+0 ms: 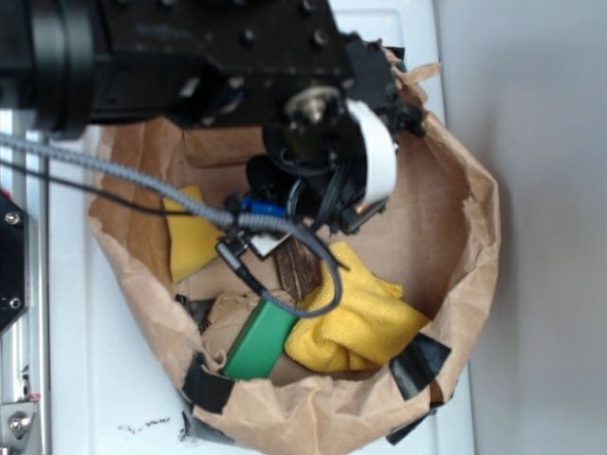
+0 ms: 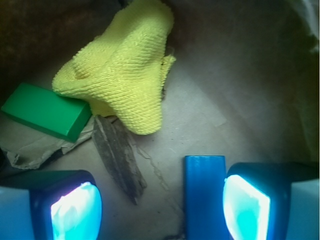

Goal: Grab the blue block.

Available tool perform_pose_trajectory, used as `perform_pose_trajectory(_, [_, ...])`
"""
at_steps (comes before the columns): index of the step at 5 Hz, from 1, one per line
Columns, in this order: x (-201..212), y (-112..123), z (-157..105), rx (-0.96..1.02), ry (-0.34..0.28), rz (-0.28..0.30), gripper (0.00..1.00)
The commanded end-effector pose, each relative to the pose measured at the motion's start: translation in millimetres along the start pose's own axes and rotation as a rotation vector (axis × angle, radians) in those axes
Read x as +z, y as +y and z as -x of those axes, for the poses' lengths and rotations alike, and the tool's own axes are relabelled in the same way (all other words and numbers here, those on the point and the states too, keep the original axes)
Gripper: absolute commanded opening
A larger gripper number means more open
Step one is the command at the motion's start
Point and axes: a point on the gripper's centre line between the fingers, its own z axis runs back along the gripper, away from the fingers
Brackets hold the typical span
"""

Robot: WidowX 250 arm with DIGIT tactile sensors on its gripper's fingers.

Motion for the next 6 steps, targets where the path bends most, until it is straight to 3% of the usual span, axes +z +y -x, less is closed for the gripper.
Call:
perform_pose_trajectory(1, [9.1,15.7,17.5,-0.059,-0.004,0.065,1.00])
perform_pose_trajectory(2, [14.3,17.6,32.5,-0.073,-0.003,0.068,1.00])
perform_pose_trajectory(3, [-6.0,23.6,34.0,-0.075,0.003,0.016,1.00])
perform_pose_trajectory(5, [-31.4,33.1,19.6,-0.064,0.000,0.006,1.00])
perform_pose_trajectory(6, [-52.8,36.5,22.2,-0.088,0.031,-0.014,1.00])
